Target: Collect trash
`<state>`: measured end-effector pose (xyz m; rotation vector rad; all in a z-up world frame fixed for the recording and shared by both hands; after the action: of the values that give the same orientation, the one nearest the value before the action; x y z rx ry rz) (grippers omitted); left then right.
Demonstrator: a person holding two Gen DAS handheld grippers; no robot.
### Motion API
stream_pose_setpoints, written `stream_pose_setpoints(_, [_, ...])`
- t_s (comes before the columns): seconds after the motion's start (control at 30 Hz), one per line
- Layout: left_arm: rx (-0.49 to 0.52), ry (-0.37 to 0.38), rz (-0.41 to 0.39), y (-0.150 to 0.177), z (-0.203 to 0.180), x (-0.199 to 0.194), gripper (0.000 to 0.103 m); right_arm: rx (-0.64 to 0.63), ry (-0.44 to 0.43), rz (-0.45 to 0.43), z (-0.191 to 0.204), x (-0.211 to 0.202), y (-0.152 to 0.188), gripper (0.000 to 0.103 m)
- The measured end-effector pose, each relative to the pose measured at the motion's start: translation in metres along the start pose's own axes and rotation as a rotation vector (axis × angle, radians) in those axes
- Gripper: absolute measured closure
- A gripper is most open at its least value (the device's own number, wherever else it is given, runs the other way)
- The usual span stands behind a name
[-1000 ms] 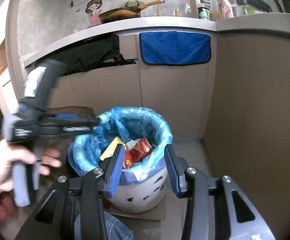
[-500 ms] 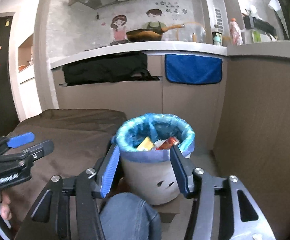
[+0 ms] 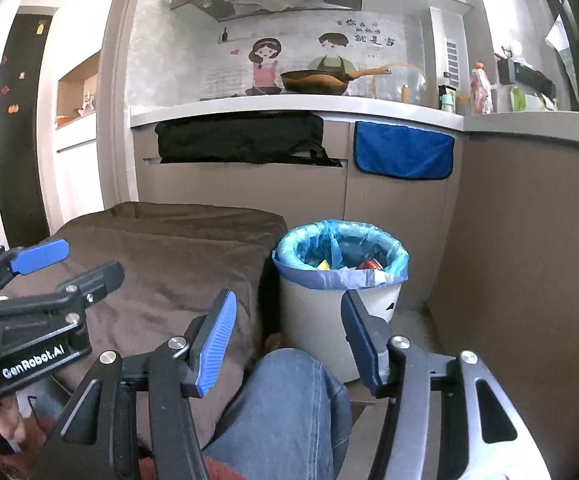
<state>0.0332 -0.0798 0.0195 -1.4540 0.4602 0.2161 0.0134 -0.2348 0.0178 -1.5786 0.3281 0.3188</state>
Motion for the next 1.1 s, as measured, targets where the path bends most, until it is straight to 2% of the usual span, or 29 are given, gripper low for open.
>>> stream_pose_setpoints(0.2, [-0.010,-0.053,-0.014,0.000,0.003,-0.004,0.032,0.018,0.014,0.016,-0.002,-0.001,0.007,0.048])
stream_pose_setpoints(0.37, [-0.012,-0.065,0.033,0.005,0.003,0.001,0.032,0.014,0.019,0.008,-0.002,-0.004,0.007,0.048])
stream_pose_setpoints(0.57, [-0.004,-0.058,0.046,0.008,0.002,-0.001,0.032,-0.014,0.049,-0.025,0.003,-0.012,0.009,0.048])
stream_pose_setpoints(1.1, [-0.008,-0.051,0.053,0.008,0.003,-0.002,0.032,-0.015,0.042,-0.011,0.003,-0.009,0.008,0.048])
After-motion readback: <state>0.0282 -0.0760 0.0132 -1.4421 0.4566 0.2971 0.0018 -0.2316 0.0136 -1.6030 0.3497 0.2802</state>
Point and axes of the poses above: each gripper's, at about its wrist camera, not at the fingertips, and x roughly the way its jaws point, z to its left, y to its underside, the point moved 1 cm from there along x, roughly the way its jaws point
